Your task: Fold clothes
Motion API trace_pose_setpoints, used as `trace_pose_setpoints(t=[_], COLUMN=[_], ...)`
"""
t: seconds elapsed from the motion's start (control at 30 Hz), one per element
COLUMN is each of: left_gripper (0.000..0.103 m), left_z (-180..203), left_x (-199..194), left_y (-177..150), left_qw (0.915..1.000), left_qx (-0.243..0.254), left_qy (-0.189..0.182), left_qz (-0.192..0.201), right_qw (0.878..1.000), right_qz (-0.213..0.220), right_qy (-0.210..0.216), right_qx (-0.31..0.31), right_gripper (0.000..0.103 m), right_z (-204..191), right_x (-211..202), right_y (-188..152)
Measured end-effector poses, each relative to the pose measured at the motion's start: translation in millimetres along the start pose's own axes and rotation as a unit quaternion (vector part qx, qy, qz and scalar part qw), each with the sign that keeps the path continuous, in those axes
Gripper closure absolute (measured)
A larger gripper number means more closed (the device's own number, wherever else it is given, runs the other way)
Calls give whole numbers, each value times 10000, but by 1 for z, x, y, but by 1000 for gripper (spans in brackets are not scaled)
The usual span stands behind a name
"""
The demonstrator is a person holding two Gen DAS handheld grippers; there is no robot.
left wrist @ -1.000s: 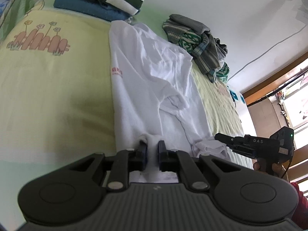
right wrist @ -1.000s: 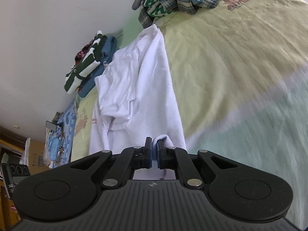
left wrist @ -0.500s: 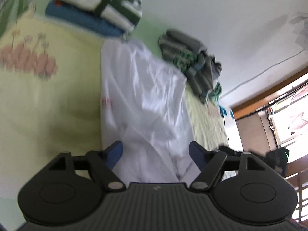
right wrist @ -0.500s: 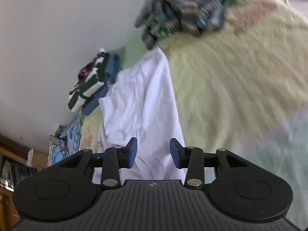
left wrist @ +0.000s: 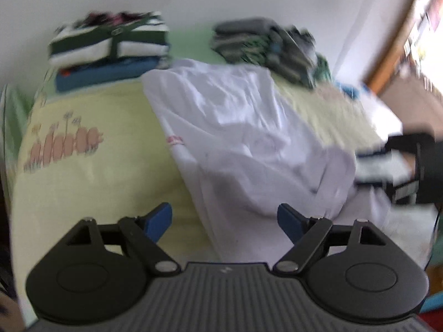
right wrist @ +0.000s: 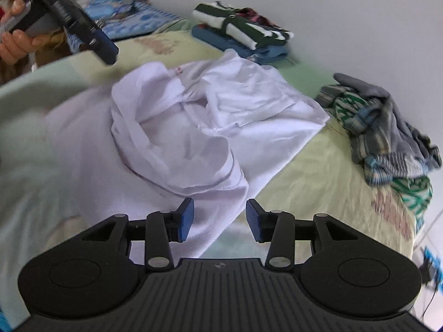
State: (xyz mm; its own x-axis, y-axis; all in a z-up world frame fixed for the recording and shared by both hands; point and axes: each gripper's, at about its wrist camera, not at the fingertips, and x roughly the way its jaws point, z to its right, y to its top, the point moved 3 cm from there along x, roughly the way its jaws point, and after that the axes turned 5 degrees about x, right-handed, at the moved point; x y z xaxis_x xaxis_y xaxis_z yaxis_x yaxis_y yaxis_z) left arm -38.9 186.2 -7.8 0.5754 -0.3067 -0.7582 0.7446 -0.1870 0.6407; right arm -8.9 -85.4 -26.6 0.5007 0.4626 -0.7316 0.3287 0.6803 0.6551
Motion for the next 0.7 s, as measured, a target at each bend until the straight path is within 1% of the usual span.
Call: trace_pose_setpoints(t=[0.03,0.07,0.13,0.17,0.2,0.3,0.33,0.37,0.4,0.43,0.47,0.53,0.6,0.7], left_gripper=[20,20,20,21,24,26,28,28,32,39,44,61,70,71], left_z=[4,6,6,4,3,2,2,2,1,-1,-4,-11,-19,-32], left_x=[3,7,17,23,29,41,44,47,49,51,52,55,58,64], left_y=[-1,1,4,6,9,16,18,20,23,27,29,33,35,37], left_qw=[9998,9994,9984,9980,9974,9964,9961,9957,9957,9963,9972,9982,9980,9966], left_qx=[201,335,551,618,685,803,837,871,875,798,670,426,212,-81], left_qy=[36,52,73,72,71,80,84,88,147,233,292,420,581,812], left_qz=[-43,-52,-89,-140,-192,-259,-275,-292,-260,-202,-163,-102,-86,-80], right_qw=[9999,9996,9987,9985,9983,9976,9973,9964,9947,9921,9887,9793,9666,9414], right_qz=[-12,-26,-41,-17,13,13,0,-3,-6,-9,-12,-18,-24,-33], right_qy=[26,60,159,223,290,678,726,741,756,770,783,808,830,858], right_qx=[-145,-291,-491,-503,-497,-140,119,411,702,992,1281,1857,2426,3263], right_gripper=[57,55,53,53,53,59,66,78,84,90,91,93,94,94], right_z=[-1,-2,-2,0,1,11,16,21,26,32,37,47,58,74], right_x=[4,9,17,18,19,25,27,30,33,35,38,43,48,56], right_y=[2,3,9,11,14,24,23,22,20,19,17,14,11,7])
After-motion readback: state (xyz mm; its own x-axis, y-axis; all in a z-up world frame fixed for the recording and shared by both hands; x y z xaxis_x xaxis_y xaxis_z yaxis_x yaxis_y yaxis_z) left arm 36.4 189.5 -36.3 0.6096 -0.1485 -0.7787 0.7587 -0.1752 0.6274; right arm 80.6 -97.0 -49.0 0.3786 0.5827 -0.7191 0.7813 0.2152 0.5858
